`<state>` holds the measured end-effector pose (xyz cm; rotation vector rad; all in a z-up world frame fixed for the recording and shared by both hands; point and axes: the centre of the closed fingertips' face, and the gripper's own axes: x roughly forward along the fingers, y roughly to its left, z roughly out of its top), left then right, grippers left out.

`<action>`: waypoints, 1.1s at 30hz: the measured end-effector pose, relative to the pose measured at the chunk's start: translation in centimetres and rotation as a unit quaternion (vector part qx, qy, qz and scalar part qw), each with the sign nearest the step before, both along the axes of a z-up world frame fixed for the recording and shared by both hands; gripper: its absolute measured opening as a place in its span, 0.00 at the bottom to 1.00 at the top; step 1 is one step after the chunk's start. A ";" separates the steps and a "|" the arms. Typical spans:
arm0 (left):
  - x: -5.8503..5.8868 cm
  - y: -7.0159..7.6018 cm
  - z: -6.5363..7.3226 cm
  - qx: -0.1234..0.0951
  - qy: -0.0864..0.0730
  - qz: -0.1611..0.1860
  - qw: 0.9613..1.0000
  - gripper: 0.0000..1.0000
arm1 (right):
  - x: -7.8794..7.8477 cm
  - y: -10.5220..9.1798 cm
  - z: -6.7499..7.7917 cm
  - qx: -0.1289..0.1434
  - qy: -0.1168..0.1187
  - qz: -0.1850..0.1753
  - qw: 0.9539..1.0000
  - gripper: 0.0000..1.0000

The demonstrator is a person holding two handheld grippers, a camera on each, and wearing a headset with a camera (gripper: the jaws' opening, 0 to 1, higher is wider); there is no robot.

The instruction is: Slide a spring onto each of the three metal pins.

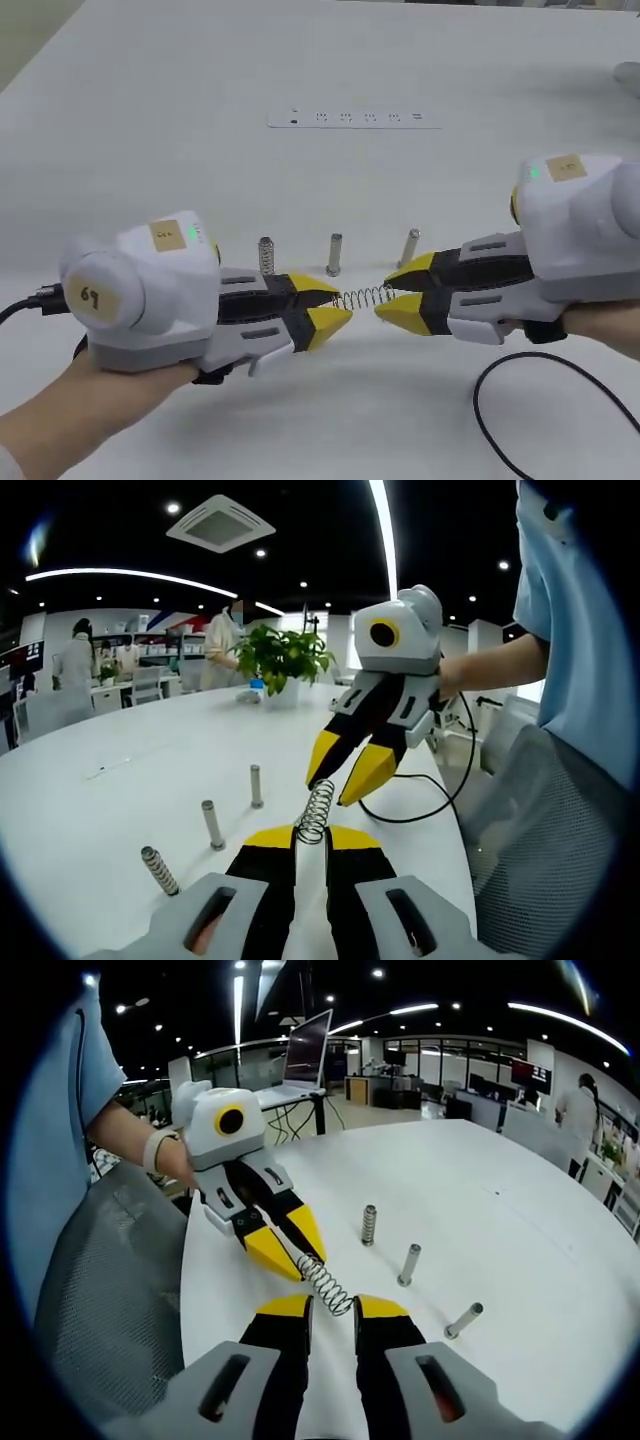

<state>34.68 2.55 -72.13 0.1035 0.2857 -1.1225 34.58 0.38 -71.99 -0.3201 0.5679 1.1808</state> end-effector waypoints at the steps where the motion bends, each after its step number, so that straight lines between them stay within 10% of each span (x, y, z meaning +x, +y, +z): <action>1: 0.0 0.0 0.0 0.000 0.000 0.000 1.000 0.03 | 0.0 0.0 0.0 0.000 0.000 0.000 1.000 0.13; 15: -0.1 0.0 0.0 -0.001 0.001 -0.004 1.000 0.03 | 0.0 -0.1 0.3 -0.010 -0.007 0.011 1.000 0.09; 33: 0.1 0.1 0.1 -0.001 -0.003 0.005 1.000 0.03 | 0.2 1.1 2.3 -0.054 -0.072 0.051 0.995 0.09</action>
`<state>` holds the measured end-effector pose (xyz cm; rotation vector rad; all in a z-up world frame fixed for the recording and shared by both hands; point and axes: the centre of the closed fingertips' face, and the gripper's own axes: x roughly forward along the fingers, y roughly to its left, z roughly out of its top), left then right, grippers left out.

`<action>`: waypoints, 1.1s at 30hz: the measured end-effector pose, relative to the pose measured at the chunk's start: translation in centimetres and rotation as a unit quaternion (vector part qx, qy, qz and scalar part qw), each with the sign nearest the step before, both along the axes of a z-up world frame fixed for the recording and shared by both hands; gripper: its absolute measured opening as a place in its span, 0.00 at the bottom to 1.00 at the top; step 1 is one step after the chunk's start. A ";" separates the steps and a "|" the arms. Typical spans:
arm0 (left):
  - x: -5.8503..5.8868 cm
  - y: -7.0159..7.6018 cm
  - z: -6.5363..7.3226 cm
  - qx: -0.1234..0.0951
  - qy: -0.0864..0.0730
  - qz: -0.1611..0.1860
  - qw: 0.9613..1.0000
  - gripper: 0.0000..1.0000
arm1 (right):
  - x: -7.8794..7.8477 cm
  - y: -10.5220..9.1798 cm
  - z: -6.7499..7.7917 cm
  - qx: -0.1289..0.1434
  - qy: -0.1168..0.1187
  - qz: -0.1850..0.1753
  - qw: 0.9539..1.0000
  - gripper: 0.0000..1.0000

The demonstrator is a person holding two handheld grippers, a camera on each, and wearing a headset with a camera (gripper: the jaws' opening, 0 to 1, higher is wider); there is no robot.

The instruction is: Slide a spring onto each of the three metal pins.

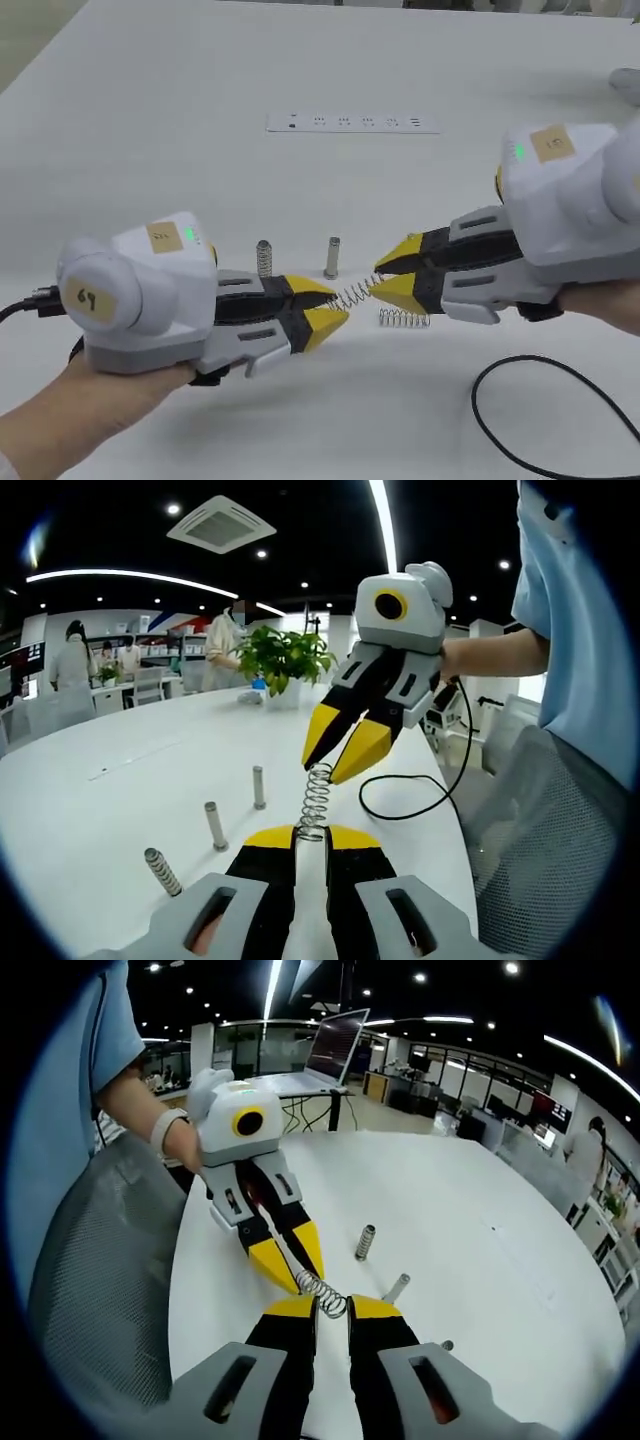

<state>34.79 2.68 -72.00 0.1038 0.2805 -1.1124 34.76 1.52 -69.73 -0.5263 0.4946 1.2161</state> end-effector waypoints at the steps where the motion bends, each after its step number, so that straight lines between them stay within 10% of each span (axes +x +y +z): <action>1: 0.0 0.0 0.0 0.000 -0.001 0.000 1.000 0.03 | 0.0 0.1 0.1 -0.005 -0.004 0.004 1.000 0.09; 15: 0.3 0.1 -0.2 0.005 -0.001 0.008 1.000 0.02 | -0.1 1.8 1.9 -0.026 -0.067 0.065 0.995 0.00; 33: 1.2 0.1 0.2 -0.006 -0.005 0.020 1.000 0.02 | 0.2 1.8 1.9 -0.009 -0.047 0.044 0.998 0.00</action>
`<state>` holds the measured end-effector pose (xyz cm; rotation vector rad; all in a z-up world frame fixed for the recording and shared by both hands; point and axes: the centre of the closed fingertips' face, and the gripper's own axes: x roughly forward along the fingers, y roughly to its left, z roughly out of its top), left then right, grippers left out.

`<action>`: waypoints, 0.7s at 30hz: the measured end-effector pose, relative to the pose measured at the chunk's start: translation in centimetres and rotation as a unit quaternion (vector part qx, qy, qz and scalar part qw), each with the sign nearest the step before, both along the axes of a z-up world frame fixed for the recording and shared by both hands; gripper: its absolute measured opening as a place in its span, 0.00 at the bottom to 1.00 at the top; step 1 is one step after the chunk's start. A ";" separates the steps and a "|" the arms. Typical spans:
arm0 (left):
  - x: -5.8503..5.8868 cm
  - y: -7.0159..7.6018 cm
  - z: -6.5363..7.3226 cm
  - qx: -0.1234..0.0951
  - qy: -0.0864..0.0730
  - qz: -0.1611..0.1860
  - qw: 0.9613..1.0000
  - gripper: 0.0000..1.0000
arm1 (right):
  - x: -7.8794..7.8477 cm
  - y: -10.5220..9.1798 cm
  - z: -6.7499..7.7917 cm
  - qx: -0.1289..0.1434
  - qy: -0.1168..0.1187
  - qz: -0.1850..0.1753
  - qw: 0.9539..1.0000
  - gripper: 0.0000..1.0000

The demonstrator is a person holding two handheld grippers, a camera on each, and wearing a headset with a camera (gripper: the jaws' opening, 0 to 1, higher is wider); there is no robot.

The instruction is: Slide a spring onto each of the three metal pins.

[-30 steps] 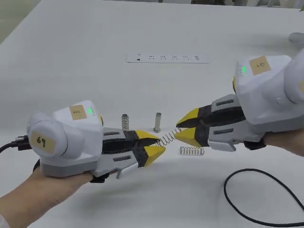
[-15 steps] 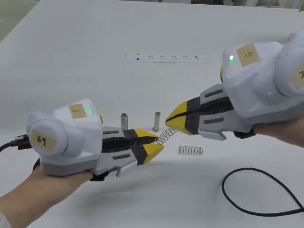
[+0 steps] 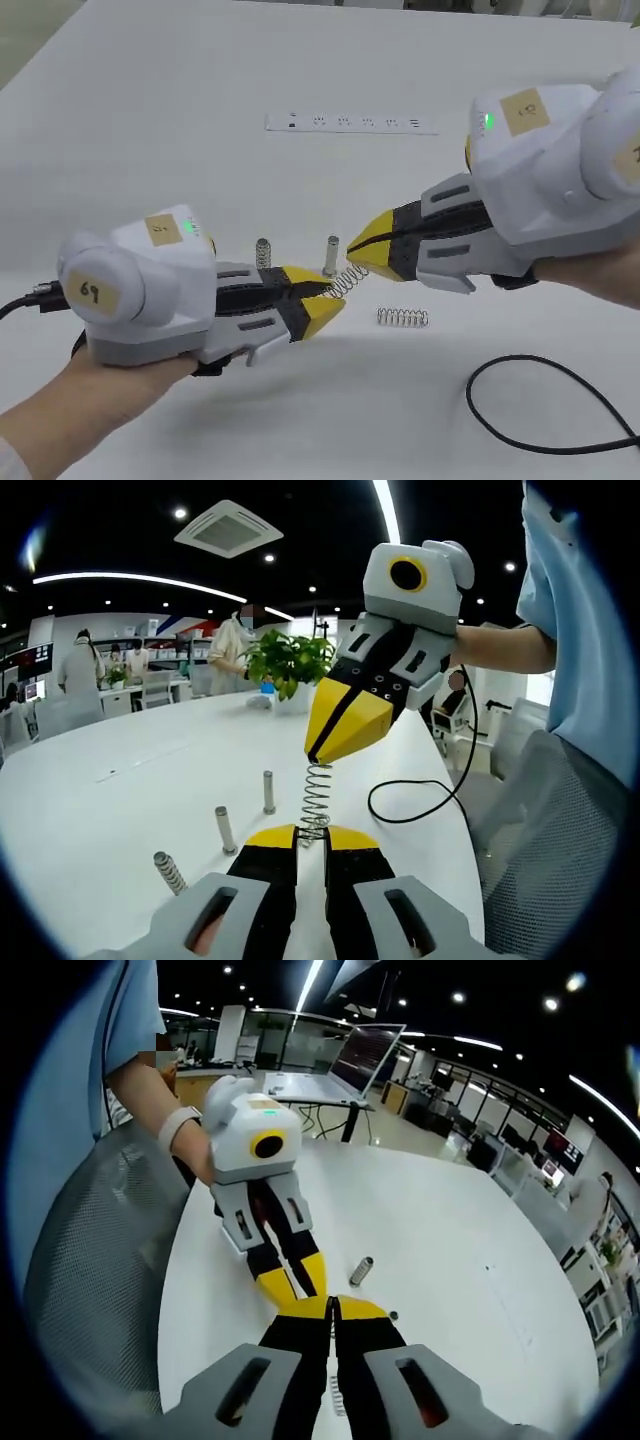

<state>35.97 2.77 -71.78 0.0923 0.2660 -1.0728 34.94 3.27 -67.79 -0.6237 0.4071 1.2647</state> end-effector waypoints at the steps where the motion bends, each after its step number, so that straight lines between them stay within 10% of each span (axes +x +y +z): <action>1: 0.0 0.0 0.0 -0.001 0.000 0.001 1.000 0.02 | 0.1 -0.1 0.1 0.004 0.002 -0.005 1.000 0.00; 21: -0.1 0.8 0.2 0.001 -0.003 0.008 1.000 0.02 | 0.2 -1.0 -0.4 0.036 0.053 -0.036 0.997 0.10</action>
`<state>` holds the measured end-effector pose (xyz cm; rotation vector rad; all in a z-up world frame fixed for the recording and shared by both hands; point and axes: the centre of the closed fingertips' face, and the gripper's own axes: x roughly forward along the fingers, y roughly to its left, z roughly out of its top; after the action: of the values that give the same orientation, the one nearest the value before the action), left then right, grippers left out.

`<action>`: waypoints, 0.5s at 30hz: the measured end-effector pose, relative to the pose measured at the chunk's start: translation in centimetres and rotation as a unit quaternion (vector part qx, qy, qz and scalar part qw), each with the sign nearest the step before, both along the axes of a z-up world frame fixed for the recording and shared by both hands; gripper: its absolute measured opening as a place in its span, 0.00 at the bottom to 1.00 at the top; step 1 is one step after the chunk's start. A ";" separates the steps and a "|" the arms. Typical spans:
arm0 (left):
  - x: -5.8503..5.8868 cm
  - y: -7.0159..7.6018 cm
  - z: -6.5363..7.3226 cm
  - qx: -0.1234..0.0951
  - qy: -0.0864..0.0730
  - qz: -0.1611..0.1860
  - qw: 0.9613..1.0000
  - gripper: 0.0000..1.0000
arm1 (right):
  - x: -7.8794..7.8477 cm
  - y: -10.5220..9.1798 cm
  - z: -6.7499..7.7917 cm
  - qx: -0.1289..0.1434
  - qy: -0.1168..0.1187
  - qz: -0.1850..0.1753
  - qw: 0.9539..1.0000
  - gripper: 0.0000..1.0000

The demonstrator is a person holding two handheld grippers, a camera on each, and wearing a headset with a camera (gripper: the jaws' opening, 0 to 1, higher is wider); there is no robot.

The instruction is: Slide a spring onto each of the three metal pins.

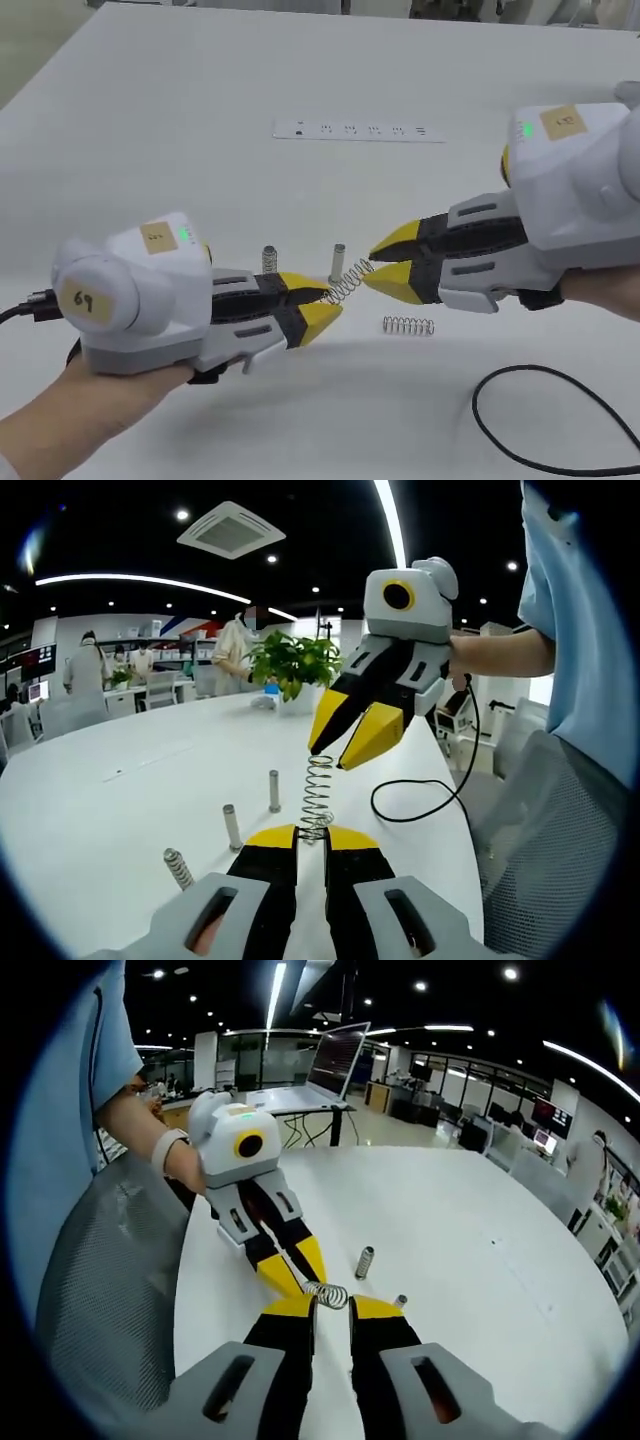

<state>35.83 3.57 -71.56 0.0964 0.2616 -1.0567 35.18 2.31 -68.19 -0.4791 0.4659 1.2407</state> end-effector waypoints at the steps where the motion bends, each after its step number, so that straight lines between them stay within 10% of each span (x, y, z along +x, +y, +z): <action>1: 0.0 0.0 0.0 0.001 -0.001 0.000 1.000 0.02 | 0.0 0.0 0.0 0.000 0.001 0.000 1.000 0.10; 15: -0.4 -0.2 0.2 -0.002 -0.003 -0.006 1.000 0.02 | -0.2 0.0 -0.2 0.003 0.013 -0.001 1.000 0.08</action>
<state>35.46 3.38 -71.35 0.0980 0.2542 -1.0681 35.02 2.29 -68.36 -0.4584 0.4851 1.2476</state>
